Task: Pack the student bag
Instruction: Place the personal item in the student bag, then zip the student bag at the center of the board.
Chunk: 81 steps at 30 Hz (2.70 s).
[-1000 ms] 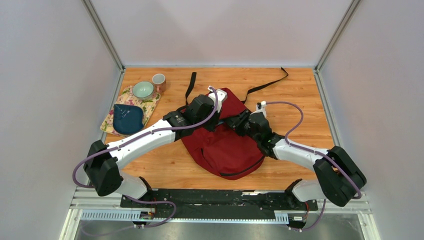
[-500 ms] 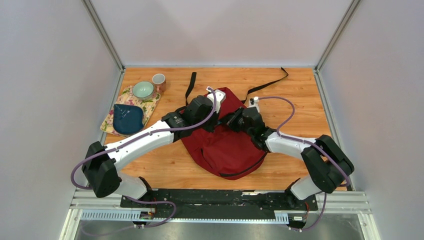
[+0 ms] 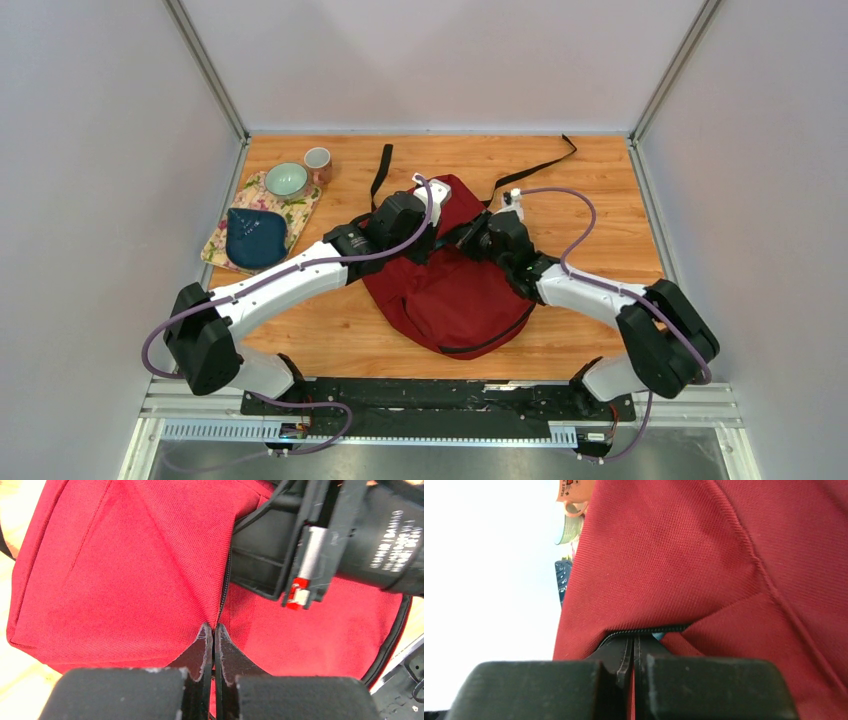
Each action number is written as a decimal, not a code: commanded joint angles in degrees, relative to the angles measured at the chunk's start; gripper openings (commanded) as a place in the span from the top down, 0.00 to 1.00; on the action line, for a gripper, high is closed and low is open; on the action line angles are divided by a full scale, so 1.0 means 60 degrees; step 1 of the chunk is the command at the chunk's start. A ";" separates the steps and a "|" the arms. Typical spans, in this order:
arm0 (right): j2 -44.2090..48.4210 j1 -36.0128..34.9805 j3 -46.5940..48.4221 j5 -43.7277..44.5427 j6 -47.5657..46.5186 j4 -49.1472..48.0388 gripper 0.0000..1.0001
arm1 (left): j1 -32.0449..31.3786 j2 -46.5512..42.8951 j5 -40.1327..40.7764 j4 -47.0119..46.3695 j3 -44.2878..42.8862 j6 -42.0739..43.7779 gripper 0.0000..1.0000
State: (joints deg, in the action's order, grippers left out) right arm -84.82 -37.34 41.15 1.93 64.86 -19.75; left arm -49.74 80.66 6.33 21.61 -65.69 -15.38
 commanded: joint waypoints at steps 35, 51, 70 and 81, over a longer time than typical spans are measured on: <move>0.0056 -0.0265 0.0556 0.0585 -0.1068 0.0521 0.85 | -0.0017 0.0106 -0.0600 0.0002 -0.0199 -0.0162 1.00; 0.2870 -0.0265 0.0541 0.2812 -0.2285 0.5488 0.54 | 0.0174 0.0662 -0.0996 -0.0100 -0.0228 -0.0001 1.00; 0.1965 -0.0017 0.1784 0.3017 -0.2256 0.5459 0.44 | 0.0408 0.1337 -0.1230 0.0222 -0.0477 -0.0279 1.00; 0.1055 0.0203 0.2327 0.2607 -0.1554 0.6396 0.50 | 0.0452 0.1263 -0.1304 0.0208 -0.0477 -0.0279 1.00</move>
State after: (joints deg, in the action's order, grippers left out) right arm -78.28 -36.12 53.63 17.30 52.49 16.91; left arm -47.48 90.59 -0.99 22.48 -67.33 -16.43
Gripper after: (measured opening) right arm 0.517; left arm 0.010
